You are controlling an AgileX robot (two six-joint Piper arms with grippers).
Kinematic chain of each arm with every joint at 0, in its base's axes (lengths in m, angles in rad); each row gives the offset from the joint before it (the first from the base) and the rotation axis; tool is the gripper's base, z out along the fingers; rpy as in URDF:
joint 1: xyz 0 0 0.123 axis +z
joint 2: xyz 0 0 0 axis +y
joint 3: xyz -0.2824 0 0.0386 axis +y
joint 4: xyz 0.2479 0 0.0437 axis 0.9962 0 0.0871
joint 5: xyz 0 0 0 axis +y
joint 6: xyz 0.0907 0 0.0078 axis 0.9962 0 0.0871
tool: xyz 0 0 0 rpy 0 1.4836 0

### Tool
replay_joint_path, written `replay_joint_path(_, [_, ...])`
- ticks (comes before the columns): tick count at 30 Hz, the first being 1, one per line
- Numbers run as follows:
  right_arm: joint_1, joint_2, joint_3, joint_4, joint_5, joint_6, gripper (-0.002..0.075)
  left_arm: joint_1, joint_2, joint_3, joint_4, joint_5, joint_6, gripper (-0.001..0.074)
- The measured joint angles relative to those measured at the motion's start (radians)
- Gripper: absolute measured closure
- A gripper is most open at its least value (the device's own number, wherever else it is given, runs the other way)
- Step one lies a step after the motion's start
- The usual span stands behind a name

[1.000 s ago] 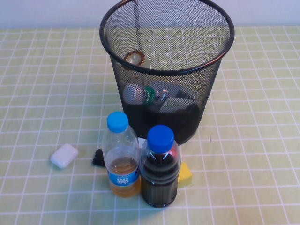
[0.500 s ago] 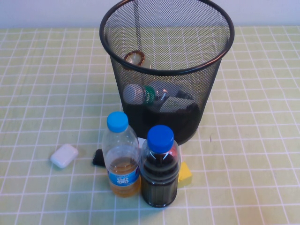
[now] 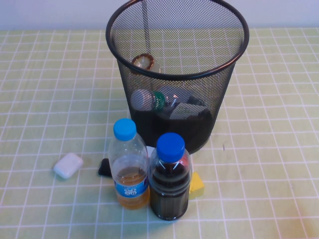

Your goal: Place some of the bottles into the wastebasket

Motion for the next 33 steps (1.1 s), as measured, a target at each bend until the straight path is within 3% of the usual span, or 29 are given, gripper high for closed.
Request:
replay_joint_path(7, [-0.090, -0.004, 0.027, 0.010, 0.157, -0.010, 0.0734, 0.000, -0.002, 0.000, 0.002, 0.000, 0.000, 0.0737])
replay_joint_path(16, [-0.024, -0.004, 0.027, 0.061, 0.158, -0.116, 0.0734, 0.000, -0.005, 0.000, 0.002, 0.002, 0.000, 0.0737])
replay_joint_path(33, [-0.022, -0.005, 0.027, 0.066, 0.159, -0.136, 0.0734, 0.000, -0.005, 0.000, 0.002, 0.002, 0.000, 0.0738])
